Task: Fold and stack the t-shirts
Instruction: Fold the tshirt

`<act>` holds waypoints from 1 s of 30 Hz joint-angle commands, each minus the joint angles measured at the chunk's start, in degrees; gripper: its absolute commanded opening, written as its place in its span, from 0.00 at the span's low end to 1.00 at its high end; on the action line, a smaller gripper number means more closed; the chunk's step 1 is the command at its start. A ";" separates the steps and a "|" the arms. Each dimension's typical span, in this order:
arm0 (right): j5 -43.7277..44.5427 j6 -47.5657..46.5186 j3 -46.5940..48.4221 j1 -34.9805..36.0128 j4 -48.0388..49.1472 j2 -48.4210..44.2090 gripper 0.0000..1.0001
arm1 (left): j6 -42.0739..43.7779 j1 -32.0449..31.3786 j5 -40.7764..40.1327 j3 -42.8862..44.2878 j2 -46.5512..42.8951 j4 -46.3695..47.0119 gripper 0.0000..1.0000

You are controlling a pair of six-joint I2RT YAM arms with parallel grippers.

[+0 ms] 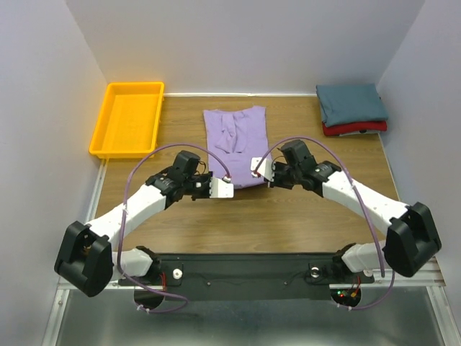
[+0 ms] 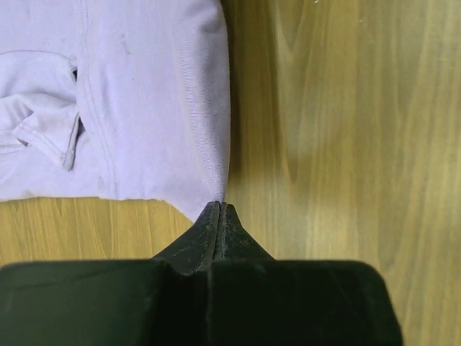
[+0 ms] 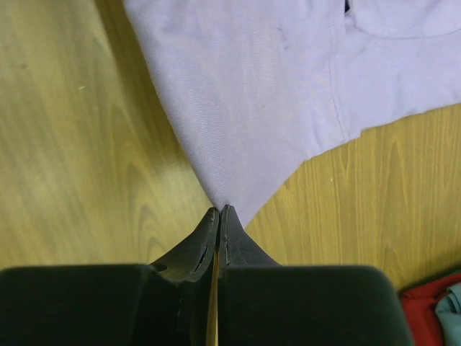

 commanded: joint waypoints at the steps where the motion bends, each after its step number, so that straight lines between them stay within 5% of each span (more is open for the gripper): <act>1: -1.57 1.72 -0.36 1.55 -8.23 -6.52 0.01 | -0.58 -1.08 3.19 1.03 -4.82 -7.78 0.00; 13: -3.50 11.12 3.15 12.19 -26.77 -19.80 0.01 | -6.98 -15.92 7.94 -0.12 -23.53 -22.56 0.00; 21: 2.63 12.10 11.24 12.28 -30.15 -15.68 0.01 | -12.26 -16.46 5.32 4.55 -24.17 -23.98 0.00; 26: 0.28 7.27 12.81 6.40 -26.71 -10.85 0.01 | -9.29 -8.57 9.15 6.83 -19.95 -22.39 0.00; 30: -4.99 1.13 18.52 -2.29 -25.65 -3.91 0.01 | -2.10 4.16 14.61 12.27 -9.96 -23.78 0.00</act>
